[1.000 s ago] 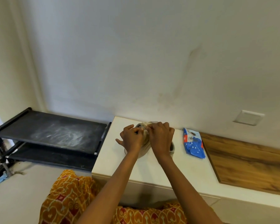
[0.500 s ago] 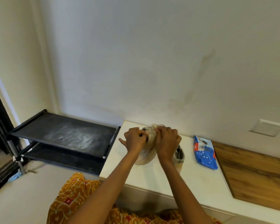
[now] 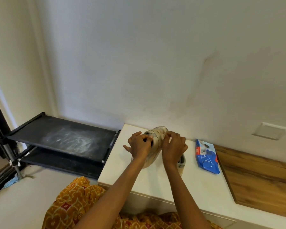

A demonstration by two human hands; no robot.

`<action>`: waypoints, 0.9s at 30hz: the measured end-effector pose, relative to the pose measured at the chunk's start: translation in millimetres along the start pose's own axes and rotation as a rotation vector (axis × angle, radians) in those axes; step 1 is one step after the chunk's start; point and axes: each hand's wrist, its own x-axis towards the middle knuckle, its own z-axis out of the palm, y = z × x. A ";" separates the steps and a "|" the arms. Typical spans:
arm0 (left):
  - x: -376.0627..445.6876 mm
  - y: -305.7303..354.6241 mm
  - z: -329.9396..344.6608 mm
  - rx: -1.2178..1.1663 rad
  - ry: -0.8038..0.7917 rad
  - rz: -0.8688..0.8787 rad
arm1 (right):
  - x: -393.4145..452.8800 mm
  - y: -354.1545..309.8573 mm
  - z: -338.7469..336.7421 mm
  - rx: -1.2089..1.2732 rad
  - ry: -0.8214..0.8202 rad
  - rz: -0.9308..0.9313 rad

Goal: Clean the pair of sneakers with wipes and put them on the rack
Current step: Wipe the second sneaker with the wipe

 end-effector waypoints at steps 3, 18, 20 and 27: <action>3.9 -0.2 -0.1 0.004 0.014 -0.014 | -17.3 -16.5 8.0 0.004 -0.027 -0.125; 19.0 -3.6 -13.5 -0.037 0.031 -0.040 | 10.9 -25.2 1.7 -0.089 -0.172 -0.186; 21.9 -8.1 -15.6 -0.099 0.031 -0.057 | 14.9 -29.7 -0.4 -0.112 -0.243 -0.224; 5.8 -35.6 -14.6 -0.063 0.127 0.117 | 20.5 -46.4 5.0 -0.165 -0.314 -0.265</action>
